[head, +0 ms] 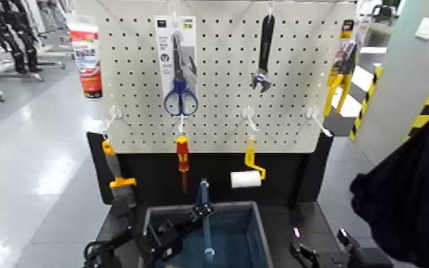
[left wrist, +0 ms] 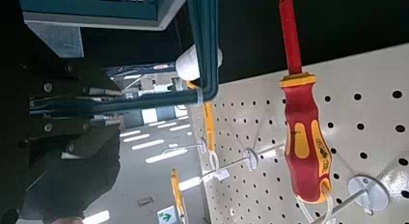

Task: Grasp the handle of the crate.

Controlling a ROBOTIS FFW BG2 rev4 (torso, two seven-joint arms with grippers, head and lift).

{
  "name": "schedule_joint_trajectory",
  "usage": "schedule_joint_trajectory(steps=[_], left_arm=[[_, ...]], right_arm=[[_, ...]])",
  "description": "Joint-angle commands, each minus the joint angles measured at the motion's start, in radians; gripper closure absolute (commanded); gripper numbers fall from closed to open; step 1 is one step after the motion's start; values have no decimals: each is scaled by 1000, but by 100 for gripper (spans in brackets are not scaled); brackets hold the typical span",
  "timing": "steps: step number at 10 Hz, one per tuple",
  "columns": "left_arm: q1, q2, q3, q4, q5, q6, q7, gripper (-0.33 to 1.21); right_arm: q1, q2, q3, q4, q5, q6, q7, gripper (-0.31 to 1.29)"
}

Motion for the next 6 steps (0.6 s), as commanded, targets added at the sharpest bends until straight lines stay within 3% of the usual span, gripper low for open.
schedule_joint_trajectory(steps=[1, 6], left_arm=[[8, -4, 0, 0, 10, -6, 0, 118], [57, -25, -11, -39, 80, -49, 14, 118]], right_arm=[[1, 0, 0, 2, 0, 0, 0, 15], [1, -2, 0, 2, 1, 0, 0, 15]])
